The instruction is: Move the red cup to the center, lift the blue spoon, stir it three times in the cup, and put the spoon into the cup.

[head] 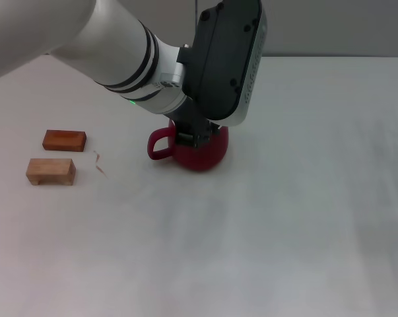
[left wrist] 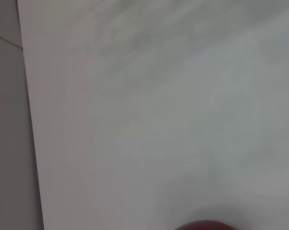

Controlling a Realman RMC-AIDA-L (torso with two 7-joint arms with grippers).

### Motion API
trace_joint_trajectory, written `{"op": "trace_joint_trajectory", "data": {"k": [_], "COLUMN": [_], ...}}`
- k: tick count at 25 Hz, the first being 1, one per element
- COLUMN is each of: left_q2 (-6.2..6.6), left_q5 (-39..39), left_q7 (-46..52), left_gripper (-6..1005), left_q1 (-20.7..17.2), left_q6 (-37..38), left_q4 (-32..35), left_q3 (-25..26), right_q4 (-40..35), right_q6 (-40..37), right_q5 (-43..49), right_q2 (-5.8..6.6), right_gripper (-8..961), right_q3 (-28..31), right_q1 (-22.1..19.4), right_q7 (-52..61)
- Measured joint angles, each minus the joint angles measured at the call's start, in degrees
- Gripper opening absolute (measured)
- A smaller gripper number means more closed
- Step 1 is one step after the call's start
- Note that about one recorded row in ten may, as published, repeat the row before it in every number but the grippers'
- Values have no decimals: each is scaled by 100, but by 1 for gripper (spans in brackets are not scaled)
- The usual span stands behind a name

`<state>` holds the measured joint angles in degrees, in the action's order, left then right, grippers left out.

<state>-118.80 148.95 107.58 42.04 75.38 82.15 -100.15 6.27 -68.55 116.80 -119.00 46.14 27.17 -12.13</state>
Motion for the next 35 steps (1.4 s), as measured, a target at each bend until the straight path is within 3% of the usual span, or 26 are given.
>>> {"op": "trace_joint_trajectory", "data": {"k": [11,21,25,27,30,32,33,34,35], "left_q2": [19,42,43,49,52,70,70,77,77], "left_q5": [91,96,64,26,-123,-848,-848,-1560,-1560], "left_q7": [165,133,120,115,103,-119,-119,-422,-422], "left_gripper": [332,372,370,369,368,367,367,366,366], "left_q1": [-59,-527,-818,-1143,-1313,-1474,-1474,-1520,-1520], "left_q6": [83,219,-171,-835,-1288,-1784,-1784,-1933,-1933], "left_q4": [215,1031,1158,1182,1111,843,843,591,591], "left_q3": [91,869,1240,1492,1730,2308,2308,2847,2847], "right_q4": [-9,-59,-57,-59,-68,-79,-79,-85,-85], "right_q6": [0,-1,-1,-1,-1,-1,-1,-1,-1], "right_q5": [0,0,1,1,1,1,1,0,0], "right_q2": [0,0,0,0,0,3,3,7,7], "right_gripper": [617,616,616,617,617,617,617,617,616], "right_q3": [0,0,0,6,16,24,24,28,28], "right_q1": [-1,-10,-9,-5,0,8,8,11,11], "right_q7": [0,0,0,0,0,0,0,0,0]}}
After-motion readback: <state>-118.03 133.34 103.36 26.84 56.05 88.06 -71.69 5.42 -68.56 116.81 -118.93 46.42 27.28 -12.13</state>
